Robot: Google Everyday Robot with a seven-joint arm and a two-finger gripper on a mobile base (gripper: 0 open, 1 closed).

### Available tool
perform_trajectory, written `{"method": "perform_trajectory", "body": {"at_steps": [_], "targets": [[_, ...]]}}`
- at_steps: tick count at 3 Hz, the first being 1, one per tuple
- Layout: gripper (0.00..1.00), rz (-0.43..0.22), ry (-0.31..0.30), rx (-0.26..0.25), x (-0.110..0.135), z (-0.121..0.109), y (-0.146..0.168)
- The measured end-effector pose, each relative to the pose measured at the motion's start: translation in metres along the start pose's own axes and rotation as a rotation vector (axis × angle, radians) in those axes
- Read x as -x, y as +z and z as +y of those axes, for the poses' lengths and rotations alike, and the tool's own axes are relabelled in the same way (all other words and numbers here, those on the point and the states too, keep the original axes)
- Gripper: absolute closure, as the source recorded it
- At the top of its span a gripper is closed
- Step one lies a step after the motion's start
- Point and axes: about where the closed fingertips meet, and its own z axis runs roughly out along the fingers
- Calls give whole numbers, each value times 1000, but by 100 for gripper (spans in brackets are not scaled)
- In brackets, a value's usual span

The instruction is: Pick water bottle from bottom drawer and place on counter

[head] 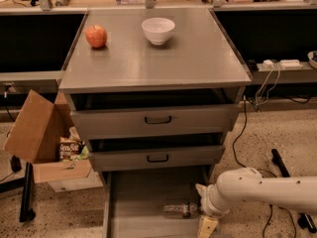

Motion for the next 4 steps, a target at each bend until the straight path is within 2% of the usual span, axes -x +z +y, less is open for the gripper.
{"method": "perform_trajectory", "body": {"at_steps": [1,2,4], "targets": [[0,0,0,0,0,0,0],[0,-13,-6,14,-4,-3,17],[0,-81,-98,89,-5,-19,111]]}}
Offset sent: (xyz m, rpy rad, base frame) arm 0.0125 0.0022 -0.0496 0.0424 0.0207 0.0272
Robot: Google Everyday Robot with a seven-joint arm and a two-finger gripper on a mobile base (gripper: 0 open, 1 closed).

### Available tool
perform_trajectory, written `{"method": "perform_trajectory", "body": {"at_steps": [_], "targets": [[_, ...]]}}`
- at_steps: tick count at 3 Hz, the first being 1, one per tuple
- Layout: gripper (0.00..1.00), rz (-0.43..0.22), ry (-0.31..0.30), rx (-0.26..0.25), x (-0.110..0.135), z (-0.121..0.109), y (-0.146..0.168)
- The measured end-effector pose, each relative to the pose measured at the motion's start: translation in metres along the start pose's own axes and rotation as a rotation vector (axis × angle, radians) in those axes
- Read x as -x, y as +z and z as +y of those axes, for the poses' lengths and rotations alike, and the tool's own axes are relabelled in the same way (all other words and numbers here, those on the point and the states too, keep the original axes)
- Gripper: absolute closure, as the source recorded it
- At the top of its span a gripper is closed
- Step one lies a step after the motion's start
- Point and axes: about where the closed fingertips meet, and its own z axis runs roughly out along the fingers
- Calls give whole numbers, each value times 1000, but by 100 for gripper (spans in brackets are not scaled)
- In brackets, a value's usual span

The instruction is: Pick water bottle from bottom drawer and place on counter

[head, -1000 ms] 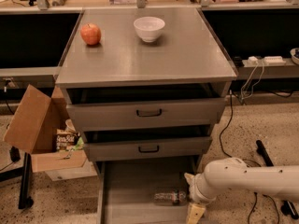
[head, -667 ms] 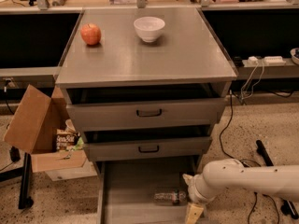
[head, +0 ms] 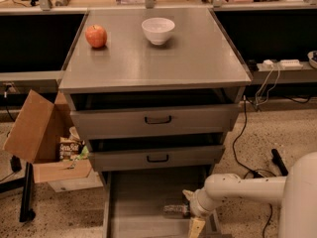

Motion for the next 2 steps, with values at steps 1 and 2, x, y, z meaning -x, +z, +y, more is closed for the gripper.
{"method": "perform_trajectory", "body": {"at_steps": [1,2], "targets": [[0,0,0,0,0,0,0],[0,-13,-18,9,-2,-8,12]]}}
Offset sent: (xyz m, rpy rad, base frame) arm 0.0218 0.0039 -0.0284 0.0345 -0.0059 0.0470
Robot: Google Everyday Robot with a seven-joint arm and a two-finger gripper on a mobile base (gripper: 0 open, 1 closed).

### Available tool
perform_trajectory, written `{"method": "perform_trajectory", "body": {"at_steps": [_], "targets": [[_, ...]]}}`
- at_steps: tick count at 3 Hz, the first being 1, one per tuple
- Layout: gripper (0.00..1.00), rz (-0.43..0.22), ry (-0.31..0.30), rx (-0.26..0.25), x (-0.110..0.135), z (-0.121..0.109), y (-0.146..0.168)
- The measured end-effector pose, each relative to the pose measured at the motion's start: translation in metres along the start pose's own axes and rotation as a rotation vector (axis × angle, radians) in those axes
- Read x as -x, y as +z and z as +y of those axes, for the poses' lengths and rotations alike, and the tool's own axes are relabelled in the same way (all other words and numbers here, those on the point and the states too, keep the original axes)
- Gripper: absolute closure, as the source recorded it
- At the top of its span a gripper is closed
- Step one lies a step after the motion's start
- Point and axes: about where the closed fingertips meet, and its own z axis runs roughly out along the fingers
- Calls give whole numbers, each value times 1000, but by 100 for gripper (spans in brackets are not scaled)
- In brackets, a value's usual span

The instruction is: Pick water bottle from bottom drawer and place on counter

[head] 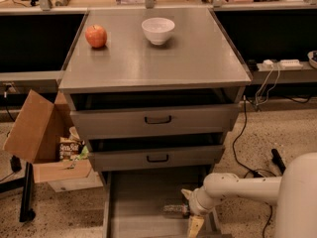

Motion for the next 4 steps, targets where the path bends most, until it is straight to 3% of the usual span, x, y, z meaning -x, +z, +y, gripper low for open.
{"method": "perform_trajectory", "body": {"at_steps": [1,3,4], "targets": [[0,-45,-21,-36,-22,-53,58],[0,-46,-23,-47,-24,-57,64],[0,-33,-41,-70,-33,-71,83]]}}
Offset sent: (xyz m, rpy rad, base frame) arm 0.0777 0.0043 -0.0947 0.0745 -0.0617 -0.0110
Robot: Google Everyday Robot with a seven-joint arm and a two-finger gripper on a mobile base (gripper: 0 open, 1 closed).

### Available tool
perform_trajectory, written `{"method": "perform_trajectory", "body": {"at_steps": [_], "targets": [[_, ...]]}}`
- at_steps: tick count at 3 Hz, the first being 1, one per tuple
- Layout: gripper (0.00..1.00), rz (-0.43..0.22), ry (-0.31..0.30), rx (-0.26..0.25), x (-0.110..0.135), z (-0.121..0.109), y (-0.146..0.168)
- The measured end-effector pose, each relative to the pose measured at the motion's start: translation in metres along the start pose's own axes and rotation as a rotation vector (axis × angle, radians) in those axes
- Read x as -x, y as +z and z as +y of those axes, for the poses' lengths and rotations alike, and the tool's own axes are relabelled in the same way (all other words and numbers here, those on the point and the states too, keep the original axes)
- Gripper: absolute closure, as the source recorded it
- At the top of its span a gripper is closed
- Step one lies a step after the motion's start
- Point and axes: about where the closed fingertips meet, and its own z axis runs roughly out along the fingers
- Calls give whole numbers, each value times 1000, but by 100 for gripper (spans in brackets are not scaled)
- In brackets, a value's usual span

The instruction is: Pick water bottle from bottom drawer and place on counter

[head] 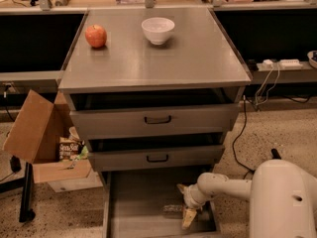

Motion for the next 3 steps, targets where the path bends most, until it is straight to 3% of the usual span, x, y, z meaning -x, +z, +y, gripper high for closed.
{"method": "perform_trajectory", "body": {"at_steps": [2,3], "targets": [[0,9,-9,-19,-34,-23,44],[26,28,4,-4,-56,-27,68]]}}
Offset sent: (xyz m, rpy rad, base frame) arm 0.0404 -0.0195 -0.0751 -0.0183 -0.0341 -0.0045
